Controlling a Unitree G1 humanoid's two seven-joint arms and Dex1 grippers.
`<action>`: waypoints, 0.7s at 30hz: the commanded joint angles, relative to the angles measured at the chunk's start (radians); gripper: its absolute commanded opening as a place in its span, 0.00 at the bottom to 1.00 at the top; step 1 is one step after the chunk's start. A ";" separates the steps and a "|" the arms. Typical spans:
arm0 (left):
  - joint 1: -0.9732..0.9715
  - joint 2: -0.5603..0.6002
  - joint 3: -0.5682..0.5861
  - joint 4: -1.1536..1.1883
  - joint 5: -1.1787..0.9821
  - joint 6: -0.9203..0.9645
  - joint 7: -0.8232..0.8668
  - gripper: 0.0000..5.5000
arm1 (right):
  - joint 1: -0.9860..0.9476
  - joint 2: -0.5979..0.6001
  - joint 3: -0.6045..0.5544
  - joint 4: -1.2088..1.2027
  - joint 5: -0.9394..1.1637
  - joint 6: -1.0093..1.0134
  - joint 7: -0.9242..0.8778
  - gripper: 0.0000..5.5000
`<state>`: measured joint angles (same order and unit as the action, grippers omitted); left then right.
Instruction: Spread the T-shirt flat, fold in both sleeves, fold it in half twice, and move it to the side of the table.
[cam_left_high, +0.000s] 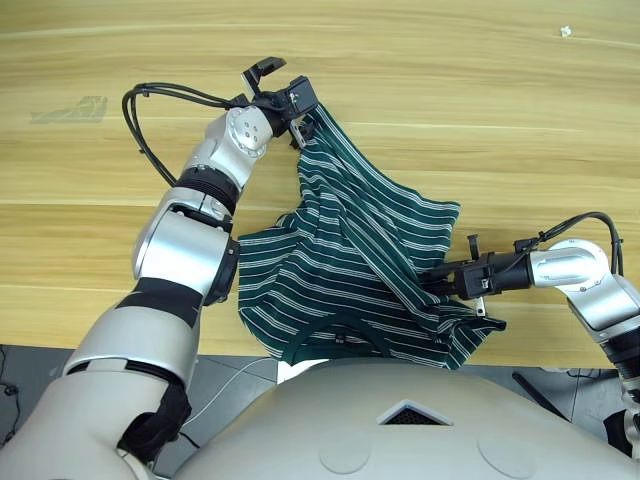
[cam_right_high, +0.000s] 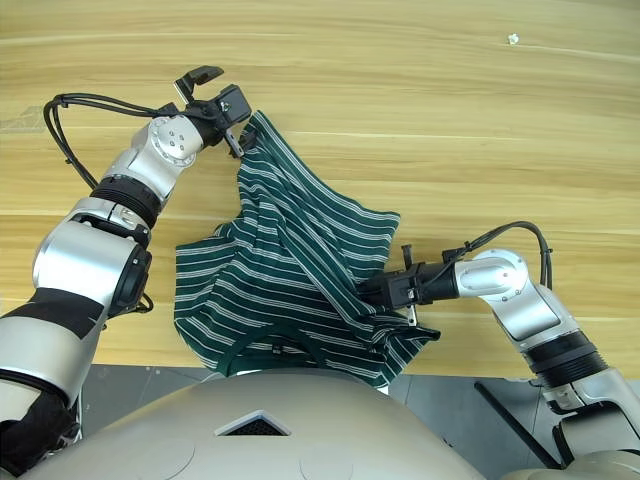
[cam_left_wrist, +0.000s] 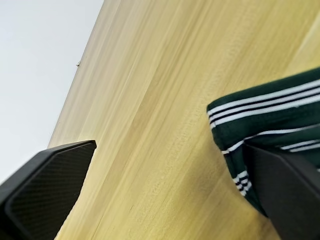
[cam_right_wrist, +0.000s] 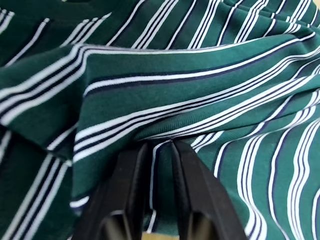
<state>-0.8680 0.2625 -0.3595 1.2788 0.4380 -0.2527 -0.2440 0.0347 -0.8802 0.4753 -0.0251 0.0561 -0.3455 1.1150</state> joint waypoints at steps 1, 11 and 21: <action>0.027 0.008 -0.005 0.015 0.014 0.014 0.006 0.98 | 0.060 -0.013 0.064 0.101 -0.117 0.057 0.024 0.16; 0.061 0.063 0.150 -0.067 -0.112 -0.068 0.095 0.98 | -0.414 0.189 -0.076 0.656 -0.234 -0.107 -0.341 0.16; 0.119 0.077 0.207 -0.077 -0.148 -0.064 0.166 0.98 | -0.626 0.312 -0.082 1.030 -0.328 -0.216 -0.454 0.16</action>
<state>-0.7588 0.3414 -0.1709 1.2121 0.3110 -0.3210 -0.0833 -0.5532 -0.5977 0.3858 0.9233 -0.2244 -0.5687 0.6958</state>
